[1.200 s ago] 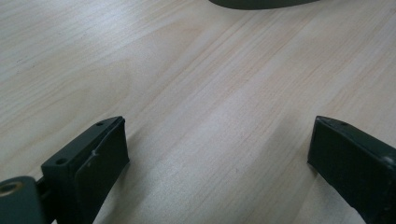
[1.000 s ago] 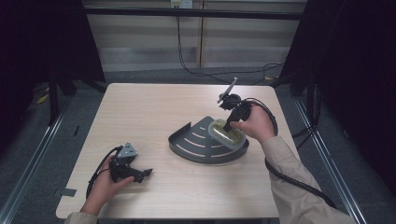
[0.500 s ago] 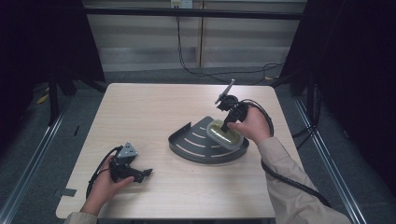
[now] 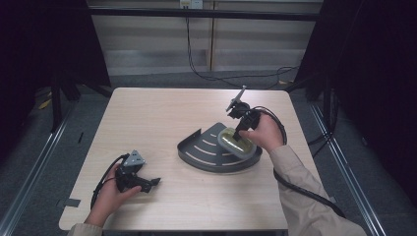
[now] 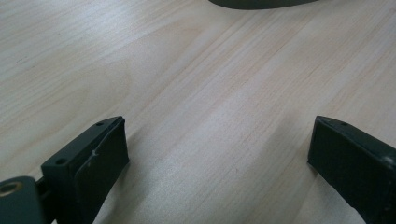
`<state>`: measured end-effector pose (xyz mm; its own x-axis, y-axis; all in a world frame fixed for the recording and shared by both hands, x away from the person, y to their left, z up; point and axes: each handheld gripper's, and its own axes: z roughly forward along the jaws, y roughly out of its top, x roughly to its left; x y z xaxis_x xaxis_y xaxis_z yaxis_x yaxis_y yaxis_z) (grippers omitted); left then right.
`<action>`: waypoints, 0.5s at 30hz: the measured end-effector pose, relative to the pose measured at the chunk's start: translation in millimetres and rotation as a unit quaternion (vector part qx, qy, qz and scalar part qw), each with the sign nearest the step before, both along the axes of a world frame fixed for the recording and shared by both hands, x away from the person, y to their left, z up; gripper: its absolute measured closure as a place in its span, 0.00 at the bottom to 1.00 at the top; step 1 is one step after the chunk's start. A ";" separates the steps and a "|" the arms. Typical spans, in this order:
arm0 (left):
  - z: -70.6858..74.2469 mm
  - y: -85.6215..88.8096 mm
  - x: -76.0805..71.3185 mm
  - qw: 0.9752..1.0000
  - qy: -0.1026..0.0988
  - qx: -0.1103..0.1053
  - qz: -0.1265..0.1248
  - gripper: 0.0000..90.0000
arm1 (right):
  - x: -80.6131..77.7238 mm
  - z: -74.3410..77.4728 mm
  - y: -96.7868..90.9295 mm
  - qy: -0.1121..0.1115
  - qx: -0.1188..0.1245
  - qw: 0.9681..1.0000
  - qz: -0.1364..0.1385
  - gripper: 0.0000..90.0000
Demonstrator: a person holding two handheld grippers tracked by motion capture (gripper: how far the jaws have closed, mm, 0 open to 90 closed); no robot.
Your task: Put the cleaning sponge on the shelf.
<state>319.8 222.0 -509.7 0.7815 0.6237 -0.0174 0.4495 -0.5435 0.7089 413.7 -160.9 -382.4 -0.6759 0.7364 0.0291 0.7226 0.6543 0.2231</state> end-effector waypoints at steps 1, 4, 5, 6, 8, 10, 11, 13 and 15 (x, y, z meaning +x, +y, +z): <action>0.0 0.1 0.1 1.000 0.000 0.000 -0.001 0.05 | 0.0 0.0 0.0 0.000 0.000 1.000 0.000 0.79; 0.0 0.0 0.1 1.000 0.000 0.000 -0.001 0.05 | 0.8 -2.4 -0.3 -0.001 0.000 1.000 0.004 0.79; 0.0 0.0 0.0 1.000 0.001 -0.001 0.000 0.05 | 0.8 -2.6 0.4 0.002 -0.001 1.000 0.000 0.79; 0.0 0.0 0.0 1.000 0.000 0.000 0.000 0.05 | 1.5 -4.2 -0.3 0.000 -0.001 1.000 0.007 0.79; 0.0 0.0 0.0 1.000 0.000 0.000 0.000 0.05 | 1.6 -4.5 -0.1 -0.001 0.000 1.000 0.007 0.79; 0.0 0.0 0.0 1.000 0.000 0.000 0.000 0.05 | 1.4 -4.7 0.9 0.002 0.001 1.000 0.000 0.79; -0.1 -0.1 0.0 1.000 0.001 -0.001 0.000 0.05 | 1.4 -4.7 0.9 0.002 0.001 1.000 0.000 0.79; 0.0 0.0 0.1 1.000 0.000 0.000 0.000 0.05 | 2.0 -5.3 -0.6 -0.001 0.000 1.000 0.004 0.79; -0.1 0.0 0.0 1.000 0.001 -0.001 0.000 0.05 | 2.1 -6.0 -1.0 -0.001 0.000 1.000 0.005 0.79</action>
<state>319.8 222.0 -509.7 0.7819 0.6231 -0.0193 0.4500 -0.5427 0.7092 415.8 -161.9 -388.3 -0.6840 0.7289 0.0277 0.7147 0.6621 0.2256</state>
